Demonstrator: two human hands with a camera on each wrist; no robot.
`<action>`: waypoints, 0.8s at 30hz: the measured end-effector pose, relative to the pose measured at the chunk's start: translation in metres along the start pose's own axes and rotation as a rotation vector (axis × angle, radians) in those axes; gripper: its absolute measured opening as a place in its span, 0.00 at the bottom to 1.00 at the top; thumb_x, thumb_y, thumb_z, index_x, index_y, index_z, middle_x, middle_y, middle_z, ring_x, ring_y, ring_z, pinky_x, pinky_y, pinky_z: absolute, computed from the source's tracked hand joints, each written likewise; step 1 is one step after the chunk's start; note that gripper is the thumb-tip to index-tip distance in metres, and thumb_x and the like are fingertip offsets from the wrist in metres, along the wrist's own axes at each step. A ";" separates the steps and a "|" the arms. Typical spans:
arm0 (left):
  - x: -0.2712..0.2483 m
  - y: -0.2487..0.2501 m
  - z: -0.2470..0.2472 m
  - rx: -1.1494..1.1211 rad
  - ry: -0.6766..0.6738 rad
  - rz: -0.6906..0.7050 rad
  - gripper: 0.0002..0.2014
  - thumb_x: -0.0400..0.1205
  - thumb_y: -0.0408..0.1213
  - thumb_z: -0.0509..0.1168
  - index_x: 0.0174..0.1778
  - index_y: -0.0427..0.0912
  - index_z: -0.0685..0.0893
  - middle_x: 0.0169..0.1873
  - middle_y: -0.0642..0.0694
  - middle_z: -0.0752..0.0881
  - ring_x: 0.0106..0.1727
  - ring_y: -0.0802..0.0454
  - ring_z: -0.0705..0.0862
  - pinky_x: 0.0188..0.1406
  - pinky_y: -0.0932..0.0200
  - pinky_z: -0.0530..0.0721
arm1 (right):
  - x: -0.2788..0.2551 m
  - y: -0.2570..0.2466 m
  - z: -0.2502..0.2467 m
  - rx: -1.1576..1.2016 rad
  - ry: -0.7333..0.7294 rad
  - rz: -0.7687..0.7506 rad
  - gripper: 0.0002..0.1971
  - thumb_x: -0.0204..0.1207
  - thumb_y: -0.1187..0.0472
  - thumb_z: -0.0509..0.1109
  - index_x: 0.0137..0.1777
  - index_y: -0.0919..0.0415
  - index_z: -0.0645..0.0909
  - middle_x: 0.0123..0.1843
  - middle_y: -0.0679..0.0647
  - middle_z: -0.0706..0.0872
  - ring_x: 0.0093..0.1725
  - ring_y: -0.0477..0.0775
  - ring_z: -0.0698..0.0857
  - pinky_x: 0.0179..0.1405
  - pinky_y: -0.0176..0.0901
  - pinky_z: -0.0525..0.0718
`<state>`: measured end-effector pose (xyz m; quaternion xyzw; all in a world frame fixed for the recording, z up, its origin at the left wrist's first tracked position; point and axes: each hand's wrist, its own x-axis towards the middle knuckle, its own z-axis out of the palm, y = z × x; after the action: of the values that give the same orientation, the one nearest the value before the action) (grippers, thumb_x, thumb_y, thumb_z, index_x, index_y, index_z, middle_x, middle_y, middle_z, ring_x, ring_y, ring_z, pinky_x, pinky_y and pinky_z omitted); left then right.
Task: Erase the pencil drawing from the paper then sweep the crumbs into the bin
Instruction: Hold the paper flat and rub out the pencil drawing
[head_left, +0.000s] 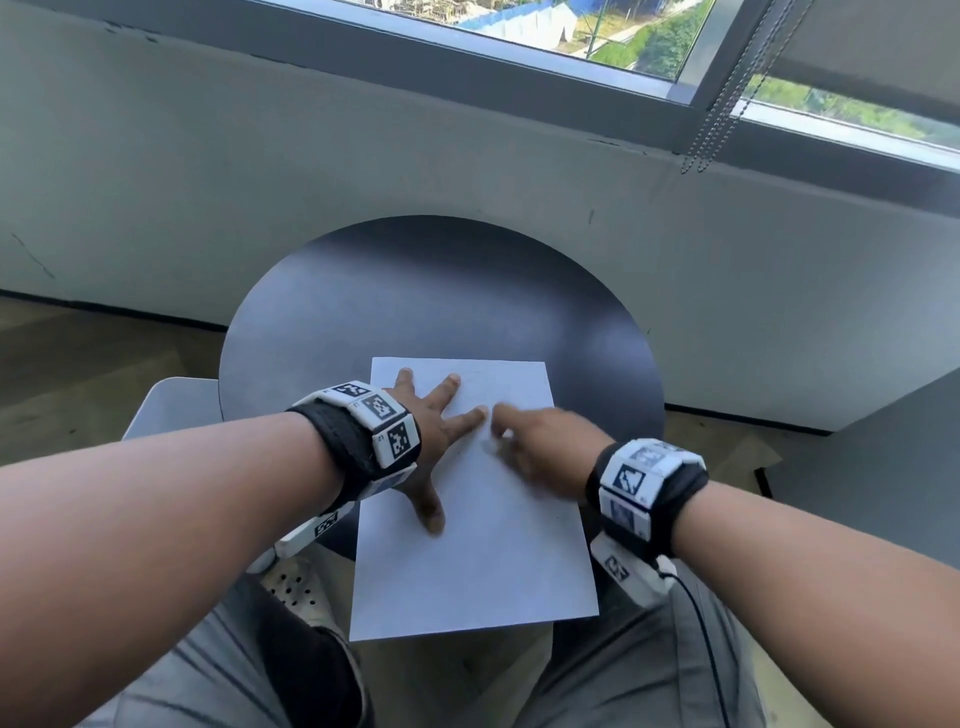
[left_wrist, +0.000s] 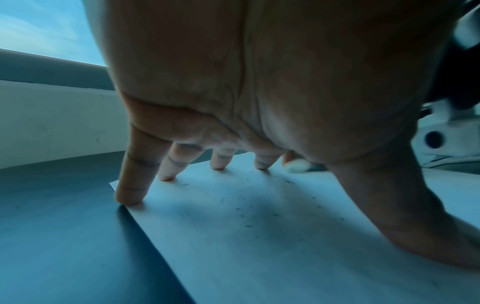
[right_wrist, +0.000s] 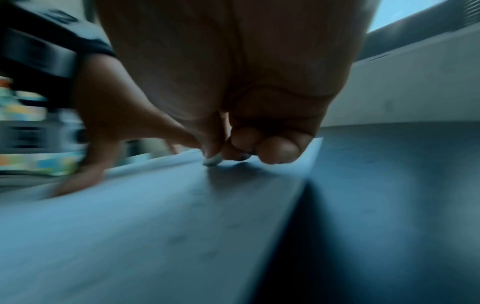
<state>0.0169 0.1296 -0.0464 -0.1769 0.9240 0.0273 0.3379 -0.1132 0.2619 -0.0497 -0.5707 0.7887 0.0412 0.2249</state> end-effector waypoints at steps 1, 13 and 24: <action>0.000 0.000 0.000 -0.003 -0.005 -0.003 0.70 0.56 0.74 0.76 0.81 0.70 0.31 0.85 0.51 0.30 0.84 0.22 0.39 0.72 0.21 0.65 | 0.006 0.009 -0.004 0.006 0.048 0.090 0.10 0.87 0.50 0.54 0.58 0.55 0.67 0.50 0.60 0.82 0.50 0.67 0.81 0.46 0.52 0.79; 0.000 0.001 0.000 0.015 0.005 -0.006 0.70 0.56 0.75 0.76 0.81 0.70 0.30 0.86 0.51 0.31 0.84 0.22 0.39 0.73 0.23 0.65 | 0.010 0.010 -0.002 0.015 0.082 0.180 0.08 0.87 0.51 0.53 0.55 0.56 0.62 0.56 0.65 0.84 0.47 0.68 0.79 0.43 0.53 0.76; 0.000 0.001 -0.002 0.024 -0.011 -0.012 0.69 0.57 0.75 0.75 0.80 0.73 0.30 0.85 0.50 0.31 0.83 0.21 0.40 0.72 0.21 0.65 | 0.011 0.010 -0.006 0.088 0.066 0.198 0.10 0.87 0.50 0.55 0.57 0.57 0.65 0.54 0.64 0.83 0.47 0.66 0.80 0.48 0.55 0.81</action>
<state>0.0151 0.1305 -0.0443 -0.1784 0.9213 0.0153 0.3451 -0.1264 0.2541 -0.0505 -0.4806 0.8492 0.0097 0.2185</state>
